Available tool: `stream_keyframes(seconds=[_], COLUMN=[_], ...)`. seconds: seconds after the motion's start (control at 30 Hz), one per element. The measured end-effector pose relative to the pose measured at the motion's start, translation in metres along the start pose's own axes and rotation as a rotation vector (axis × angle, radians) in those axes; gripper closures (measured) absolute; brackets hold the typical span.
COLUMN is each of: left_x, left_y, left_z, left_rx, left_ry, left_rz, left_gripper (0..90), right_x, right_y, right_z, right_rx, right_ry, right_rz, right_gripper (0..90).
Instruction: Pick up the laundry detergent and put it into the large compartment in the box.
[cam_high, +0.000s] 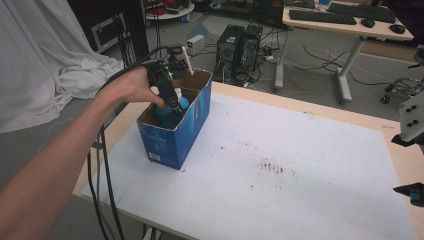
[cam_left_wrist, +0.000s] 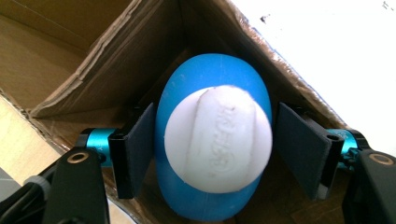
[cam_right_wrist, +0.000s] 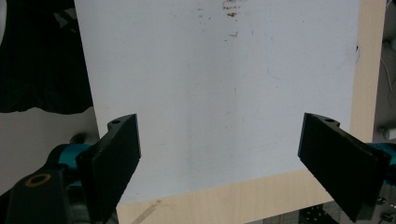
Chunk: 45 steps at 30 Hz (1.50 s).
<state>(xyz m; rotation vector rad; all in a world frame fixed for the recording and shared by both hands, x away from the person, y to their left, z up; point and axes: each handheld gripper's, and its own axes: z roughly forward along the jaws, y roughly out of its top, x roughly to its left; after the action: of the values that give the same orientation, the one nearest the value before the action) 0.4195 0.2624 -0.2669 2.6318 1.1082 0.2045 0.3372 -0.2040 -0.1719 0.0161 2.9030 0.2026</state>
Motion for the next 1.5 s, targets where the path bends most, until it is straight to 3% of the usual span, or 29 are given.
stream_keyframes(seconds=[0.3, 0.47, 0.73, 1.03, 1.27, 1.3, 1.5], left_x=[-0.001, -0.002, -0.011, -0.041, -0.066, -0.078, -0.098], left_y=[-0.001, 0.0, 0.009, 0.041, 0.06, 0.069, 0.085], left_z=[-0.005, -0.012, -0.031, -0.065, -0.074, -0.078, -0.083], left_rx=[0.012, 0.022, -0.011, -0.071, -0.085, -0.101, -0.119], left_ry=[0.026, 0.038, 0.058, 0.083, 0.073, 0.083, 0.074], left_rz=[-0.002, 0.021, 0.05, 0.157, 0.237, 0.27, 0.334], left_gripper=[26.4, 25.6, 25.4, 22.3, 18.7, 18.7, 16.6], right_x=[0.001, 0.001, 0.001, 0.001, 0.001, 0.001, 0.002], right_y=[-0.002, -0.001, 0.0, 0.0, -0.001, -0.001, -0.001], right_z=[0.0, 0.0, 0.0, -0.001, -0.002, -0.002, -0.002], right_rx=[0.005, 0.004, 0.004, 0.003, 0.002, 0.002, 0.002], right_ry=[-0.002, -0.002, -0.002, -0.006, -0.008, -0.009, -0.009], right_rz=[0.006, 0.006, 0.004, 0.005, 0.008, 0.007, 0.01], right_gripper=[12.3, 12.3, 12.3, 12.3, 12.3, 12.3, 12.3])
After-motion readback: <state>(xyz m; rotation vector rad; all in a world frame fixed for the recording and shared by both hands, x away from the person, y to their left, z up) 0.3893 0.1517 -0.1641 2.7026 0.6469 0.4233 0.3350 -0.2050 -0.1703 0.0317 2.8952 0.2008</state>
